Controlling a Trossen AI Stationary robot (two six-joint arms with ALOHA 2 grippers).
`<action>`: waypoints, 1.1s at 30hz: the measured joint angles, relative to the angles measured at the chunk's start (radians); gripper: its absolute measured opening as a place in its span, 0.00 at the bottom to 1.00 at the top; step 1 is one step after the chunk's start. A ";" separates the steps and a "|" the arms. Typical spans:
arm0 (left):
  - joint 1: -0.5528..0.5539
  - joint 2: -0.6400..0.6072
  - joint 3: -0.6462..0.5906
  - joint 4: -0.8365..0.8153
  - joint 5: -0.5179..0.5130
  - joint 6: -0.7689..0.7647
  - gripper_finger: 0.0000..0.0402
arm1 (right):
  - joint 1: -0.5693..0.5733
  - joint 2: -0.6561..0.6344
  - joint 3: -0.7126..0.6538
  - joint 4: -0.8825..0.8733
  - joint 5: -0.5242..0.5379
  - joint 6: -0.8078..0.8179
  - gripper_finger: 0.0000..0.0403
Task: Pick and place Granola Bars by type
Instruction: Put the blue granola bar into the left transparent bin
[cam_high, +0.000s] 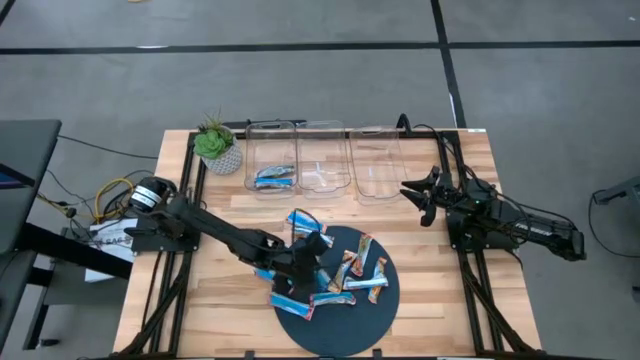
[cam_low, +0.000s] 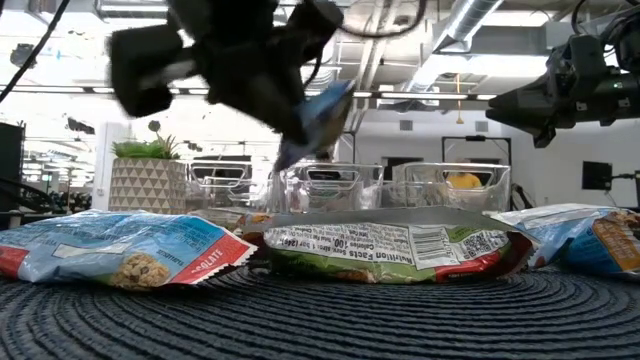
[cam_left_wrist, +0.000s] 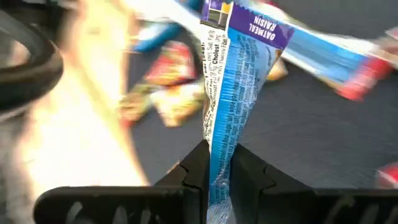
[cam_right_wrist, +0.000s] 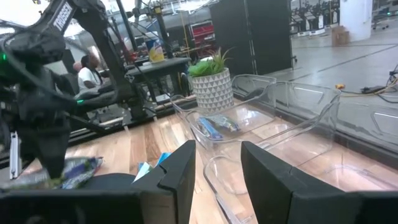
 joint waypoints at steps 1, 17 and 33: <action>0.005 -0.013 0.000 0.011 -0.020 -0.009 0.09 | 0.000 0.000 0.000 0.000 0.000 0.000 0.31; 0.156 -0.214 0.001 0.061 -0.377 -0.031 0.09 | 0.000 0.000 0.000 0.000 0.000 0.000 0.31; 0.439 -0.295 0.001 -0.035 -0.441 -0.022 0.09 | 0.000 0.000 0.000 0.000 0.000 0.000 0.30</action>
